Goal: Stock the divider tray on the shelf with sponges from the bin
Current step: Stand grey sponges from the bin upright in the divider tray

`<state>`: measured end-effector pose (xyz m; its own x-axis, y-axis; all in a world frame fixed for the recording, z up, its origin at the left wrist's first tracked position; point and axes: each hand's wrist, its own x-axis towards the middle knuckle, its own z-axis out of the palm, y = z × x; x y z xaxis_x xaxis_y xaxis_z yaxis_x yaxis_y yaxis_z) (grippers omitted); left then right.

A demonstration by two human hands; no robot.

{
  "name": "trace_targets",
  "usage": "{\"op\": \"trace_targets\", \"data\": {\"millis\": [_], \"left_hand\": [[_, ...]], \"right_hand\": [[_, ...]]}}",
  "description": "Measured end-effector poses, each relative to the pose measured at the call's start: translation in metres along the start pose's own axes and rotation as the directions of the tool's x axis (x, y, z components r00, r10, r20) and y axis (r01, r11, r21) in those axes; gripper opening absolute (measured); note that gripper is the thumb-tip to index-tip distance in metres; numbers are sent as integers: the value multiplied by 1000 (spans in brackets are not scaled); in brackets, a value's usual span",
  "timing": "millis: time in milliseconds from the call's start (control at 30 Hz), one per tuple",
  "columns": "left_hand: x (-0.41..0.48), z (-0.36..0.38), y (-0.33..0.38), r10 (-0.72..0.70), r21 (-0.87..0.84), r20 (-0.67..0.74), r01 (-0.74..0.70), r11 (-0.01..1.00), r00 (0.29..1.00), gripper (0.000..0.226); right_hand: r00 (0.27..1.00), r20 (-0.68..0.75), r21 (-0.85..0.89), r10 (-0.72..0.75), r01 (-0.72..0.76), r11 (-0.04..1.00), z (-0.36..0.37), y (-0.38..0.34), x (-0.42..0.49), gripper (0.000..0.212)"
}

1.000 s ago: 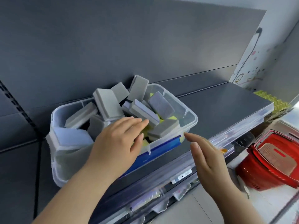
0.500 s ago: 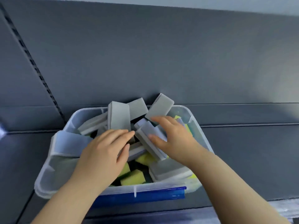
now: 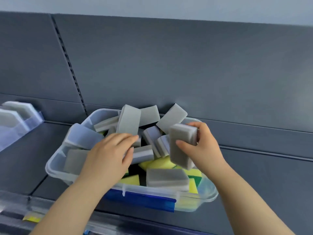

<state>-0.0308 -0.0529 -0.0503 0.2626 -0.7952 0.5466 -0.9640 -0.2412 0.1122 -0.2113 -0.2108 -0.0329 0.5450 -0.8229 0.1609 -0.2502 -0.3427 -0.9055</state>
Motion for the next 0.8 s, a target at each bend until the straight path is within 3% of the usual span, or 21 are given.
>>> {"op": "trace_targets", "data": {"millis": [67,133,233,400,533,600,700,800], "left_hand": [[16,2,-3,-51,47,-6,51,998,999,31],[39,7,-7,-187,69,89,182,981,978,38],[66,20,-13,-384,178,301,344,922,873,53],[82,32,-17,-488,194,405,449,872,773,75],[78,29,-25,-452,-19,385,497,868,804,100],[73,27,-30,-457,-107,415,541,835,787,107],[66,29,-37,-448,-166,462,571,804,766,98],[64,32,-41,-391,-269,467,549,792,793,75]], "right_hand": [[999,-15,85,47,-45,995,-12,5,-4,39],[996,-26,139,83,-79,987,-21,9,-7,42],[993,-50,181,110,-99,978,-30,12,-11,48],[987,-84,197,137,-118,973,-28,17,-12,45],[990,-69,95,119,-112,989,-18,18,-10,46],[992,-19,23,122,-122,992,-11,16,-9,51],[984,107,-155,143,-126,980,-2,11,-9,46],[945,263,-411,194,-72,909,6,8,-9,42]]}}
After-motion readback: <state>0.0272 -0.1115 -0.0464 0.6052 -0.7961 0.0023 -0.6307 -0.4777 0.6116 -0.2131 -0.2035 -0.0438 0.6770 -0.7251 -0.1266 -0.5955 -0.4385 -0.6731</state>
